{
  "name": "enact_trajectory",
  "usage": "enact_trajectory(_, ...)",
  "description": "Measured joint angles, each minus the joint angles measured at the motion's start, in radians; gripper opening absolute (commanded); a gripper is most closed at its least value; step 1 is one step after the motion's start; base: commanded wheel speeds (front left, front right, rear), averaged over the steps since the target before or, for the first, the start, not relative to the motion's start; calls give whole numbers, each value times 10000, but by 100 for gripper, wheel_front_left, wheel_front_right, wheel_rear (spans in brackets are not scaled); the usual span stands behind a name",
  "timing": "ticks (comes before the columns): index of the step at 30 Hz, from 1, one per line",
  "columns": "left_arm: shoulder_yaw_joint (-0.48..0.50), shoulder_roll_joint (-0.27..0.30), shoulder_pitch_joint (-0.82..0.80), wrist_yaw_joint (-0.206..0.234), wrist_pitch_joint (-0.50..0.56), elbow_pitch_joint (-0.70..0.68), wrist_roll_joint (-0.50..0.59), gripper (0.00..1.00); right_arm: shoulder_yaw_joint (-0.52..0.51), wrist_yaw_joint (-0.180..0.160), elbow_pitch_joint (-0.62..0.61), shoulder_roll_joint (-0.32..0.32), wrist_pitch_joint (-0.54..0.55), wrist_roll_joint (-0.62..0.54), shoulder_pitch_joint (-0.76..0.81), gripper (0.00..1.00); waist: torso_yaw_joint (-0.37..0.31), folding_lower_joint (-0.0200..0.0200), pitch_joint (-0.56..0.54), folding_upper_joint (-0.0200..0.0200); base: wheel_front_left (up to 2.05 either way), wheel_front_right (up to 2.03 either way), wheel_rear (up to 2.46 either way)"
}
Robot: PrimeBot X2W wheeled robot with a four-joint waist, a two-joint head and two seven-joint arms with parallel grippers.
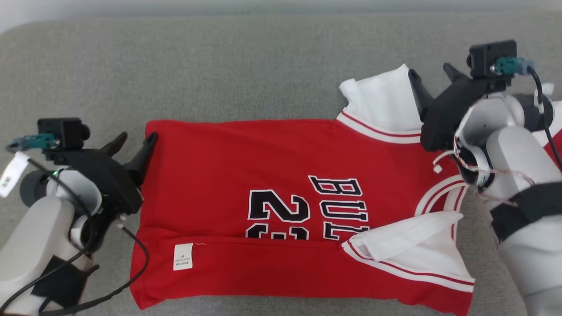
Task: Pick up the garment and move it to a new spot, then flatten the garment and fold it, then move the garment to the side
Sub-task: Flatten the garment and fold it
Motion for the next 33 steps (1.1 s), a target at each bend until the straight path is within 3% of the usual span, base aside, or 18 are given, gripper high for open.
enact_trajectory(12,-1546,-188,-955,-2,652,299,-652,100,288,-176,2558,50,654,-502,-1790,100,581,-2,796,0,0,0,0)
enact_trajectory(30,-2635,196,-2215,-6,518,817,-1450,100,677,-516,4339,520,602,-1122,-3317,100,712,-3,1728,-1,0,0,0)
enact_trajectory(31,-2631,192,-2254,-6,479,869,-1563,100,686,-516,4422,539,560,-1124,-3356,82,689,-4,1758,-2,0,0,0)
enact_trajectory(32,-2663,188,-2282,-6,433,936,-1664,80,692,-516,4483,554,533,-1141,-3423,40,669,-4,1787,-2,0,0,0)
enact_trajectory(33,-2805,207,-2317,-4,430,941,-1753,23,704,-516,4552,554,531,-1158,-3483,0,652,-4,1811,-2,0,0,0)
